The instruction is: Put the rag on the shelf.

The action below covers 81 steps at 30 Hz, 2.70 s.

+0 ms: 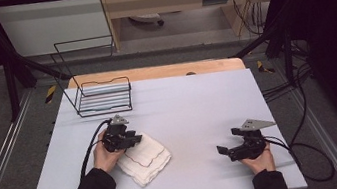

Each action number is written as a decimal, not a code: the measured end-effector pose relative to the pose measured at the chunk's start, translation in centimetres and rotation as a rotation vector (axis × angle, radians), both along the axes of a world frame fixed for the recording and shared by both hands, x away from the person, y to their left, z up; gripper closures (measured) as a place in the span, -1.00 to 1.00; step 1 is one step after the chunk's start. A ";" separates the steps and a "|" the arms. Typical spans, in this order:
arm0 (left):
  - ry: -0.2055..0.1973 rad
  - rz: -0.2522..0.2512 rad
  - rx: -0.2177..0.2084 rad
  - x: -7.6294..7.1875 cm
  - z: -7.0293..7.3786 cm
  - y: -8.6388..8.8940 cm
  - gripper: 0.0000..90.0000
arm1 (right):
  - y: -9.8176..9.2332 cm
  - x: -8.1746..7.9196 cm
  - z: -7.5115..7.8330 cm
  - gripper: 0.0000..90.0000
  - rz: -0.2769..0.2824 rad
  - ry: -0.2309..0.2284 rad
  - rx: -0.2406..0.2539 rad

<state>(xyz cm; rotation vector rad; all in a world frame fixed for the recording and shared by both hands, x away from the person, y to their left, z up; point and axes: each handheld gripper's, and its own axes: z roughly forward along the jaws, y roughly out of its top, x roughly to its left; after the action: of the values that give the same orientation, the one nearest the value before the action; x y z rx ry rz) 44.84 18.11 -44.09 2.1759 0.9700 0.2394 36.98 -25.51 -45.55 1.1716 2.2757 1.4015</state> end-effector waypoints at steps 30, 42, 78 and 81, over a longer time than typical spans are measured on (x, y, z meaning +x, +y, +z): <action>-0.033 0.036 -0.002 -1.4 0.0 0.0 0.89 | 3.2 0.1 0.5 -0.96 0.021 0.009 0.017; -0.050 0.054 -0.033 -2.0 -0.5 0.9 0.88 | 9.1 0.3 0.7 -0.87 0.037 0.044 0.044; -0.066 0.028 -0.027 -1.8 -0.8 0.9 0.88 | 19.4 0.6 -0.3 0.32 0.041 0.143 -0.035; -0.065 0.029 -0.026 -1.8 -0.8 0.9 0.88 | 19.4 0.6 -0.2 0.46 0.019 0.167 -0.027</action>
<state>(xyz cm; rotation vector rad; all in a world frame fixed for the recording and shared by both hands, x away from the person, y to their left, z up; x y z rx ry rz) 43.05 19.05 -44.89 2.1185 0.9636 0.3084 37.63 -6.11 -45.74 1.3073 2.4142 1.3208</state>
